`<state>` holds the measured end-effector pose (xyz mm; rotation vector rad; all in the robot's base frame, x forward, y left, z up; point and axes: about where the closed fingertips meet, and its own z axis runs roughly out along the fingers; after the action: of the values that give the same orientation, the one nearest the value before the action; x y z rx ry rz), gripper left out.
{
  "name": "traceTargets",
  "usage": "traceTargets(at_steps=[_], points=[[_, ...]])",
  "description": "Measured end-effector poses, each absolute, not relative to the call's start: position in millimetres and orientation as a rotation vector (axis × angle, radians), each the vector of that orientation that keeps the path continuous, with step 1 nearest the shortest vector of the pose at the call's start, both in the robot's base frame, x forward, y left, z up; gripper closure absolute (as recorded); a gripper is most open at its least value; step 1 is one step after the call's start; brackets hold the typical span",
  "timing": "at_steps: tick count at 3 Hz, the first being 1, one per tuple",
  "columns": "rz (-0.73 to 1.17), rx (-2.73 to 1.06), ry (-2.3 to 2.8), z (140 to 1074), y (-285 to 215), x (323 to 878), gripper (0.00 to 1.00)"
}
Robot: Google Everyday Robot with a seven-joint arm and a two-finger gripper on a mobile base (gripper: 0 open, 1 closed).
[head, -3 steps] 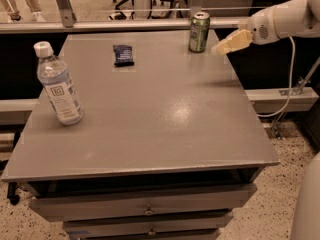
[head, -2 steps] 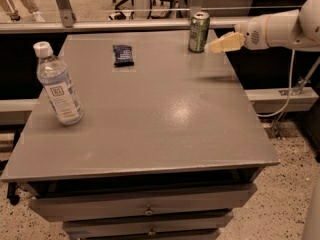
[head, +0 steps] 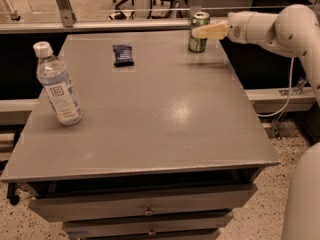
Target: Move green can near blue plastic bottle
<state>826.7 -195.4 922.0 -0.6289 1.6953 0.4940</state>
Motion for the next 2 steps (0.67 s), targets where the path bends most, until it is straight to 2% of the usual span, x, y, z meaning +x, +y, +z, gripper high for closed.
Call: traceTargets(at_steps=[2], points=[[0.445,-0.682,1.653,925.2,-177.5,855.4,0.00]])
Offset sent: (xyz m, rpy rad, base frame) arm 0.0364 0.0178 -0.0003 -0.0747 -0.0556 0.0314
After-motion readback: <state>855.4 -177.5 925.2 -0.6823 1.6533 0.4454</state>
